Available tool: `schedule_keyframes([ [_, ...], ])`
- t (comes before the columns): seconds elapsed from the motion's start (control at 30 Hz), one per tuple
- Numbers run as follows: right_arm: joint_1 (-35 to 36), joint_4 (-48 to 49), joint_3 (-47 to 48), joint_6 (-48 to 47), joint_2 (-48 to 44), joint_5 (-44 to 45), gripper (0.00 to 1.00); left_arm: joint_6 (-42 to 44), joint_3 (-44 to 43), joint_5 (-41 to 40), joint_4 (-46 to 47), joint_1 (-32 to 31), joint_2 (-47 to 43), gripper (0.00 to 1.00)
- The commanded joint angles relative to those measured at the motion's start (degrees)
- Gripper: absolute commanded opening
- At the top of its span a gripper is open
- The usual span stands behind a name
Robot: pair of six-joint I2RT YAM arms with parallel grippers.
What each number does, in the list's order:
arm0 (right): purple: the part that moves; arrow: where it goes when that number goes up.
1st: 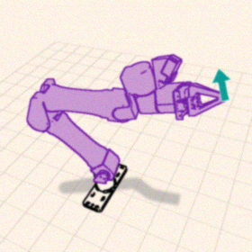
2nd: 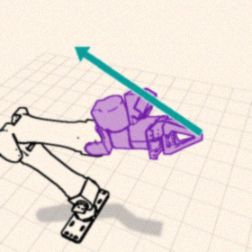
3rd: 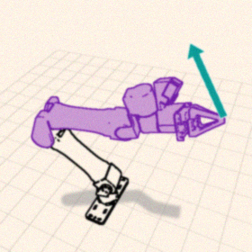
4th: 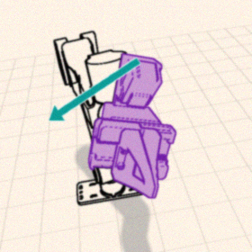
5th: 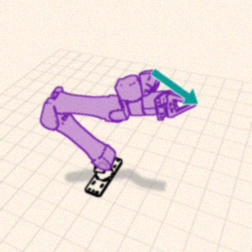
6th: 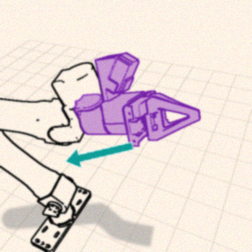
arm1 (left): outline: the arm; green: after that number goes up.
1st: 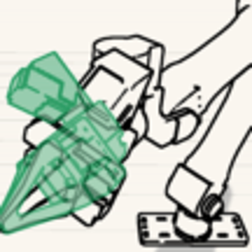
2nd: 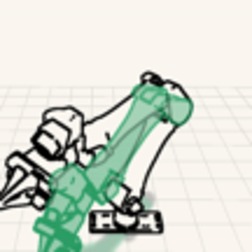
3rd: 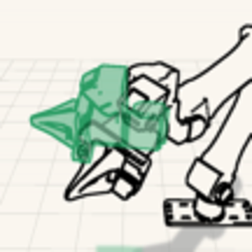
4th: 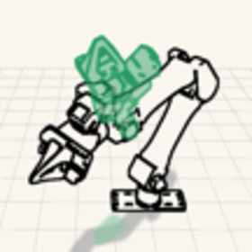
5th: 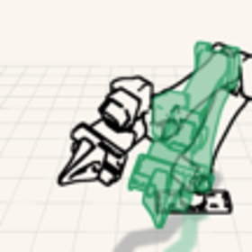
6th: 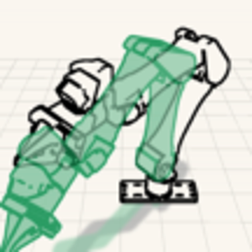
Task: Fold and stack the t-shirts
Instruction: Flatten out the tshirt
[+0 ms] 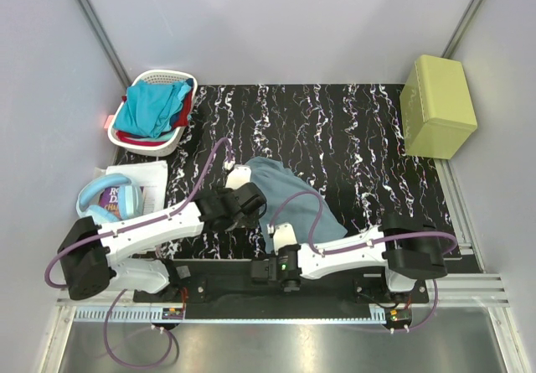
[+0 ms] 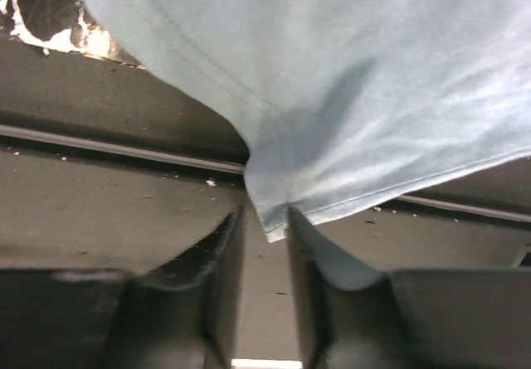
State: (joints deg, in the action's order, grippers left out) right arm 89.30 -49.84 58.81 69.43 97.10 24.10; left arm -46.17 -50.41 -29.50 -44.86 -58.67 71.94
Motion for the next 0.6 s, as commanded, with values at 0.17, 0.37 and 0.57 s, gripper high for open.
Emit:
schedule_keyframes([
  [0.17,-0.3,-5.4,-1.4,6.4,-4.9,3.1,0.03,-0.8,-1.4,0.2,2.2,-0.3,1.3,0.82],
  [0.37,-0.3,-6.8,-1.9,7.4,-6.5,3.8,0.0,-0.3,-2.8,0.1,2.5,-0.3,2.8,0.82],
  [0.57,-0.3,-6.5,-1.1,5.6,-6.0,3.7,0.47,-0.1,-3.5,0.1,2.6,-0.4,3.5,0.82],
])
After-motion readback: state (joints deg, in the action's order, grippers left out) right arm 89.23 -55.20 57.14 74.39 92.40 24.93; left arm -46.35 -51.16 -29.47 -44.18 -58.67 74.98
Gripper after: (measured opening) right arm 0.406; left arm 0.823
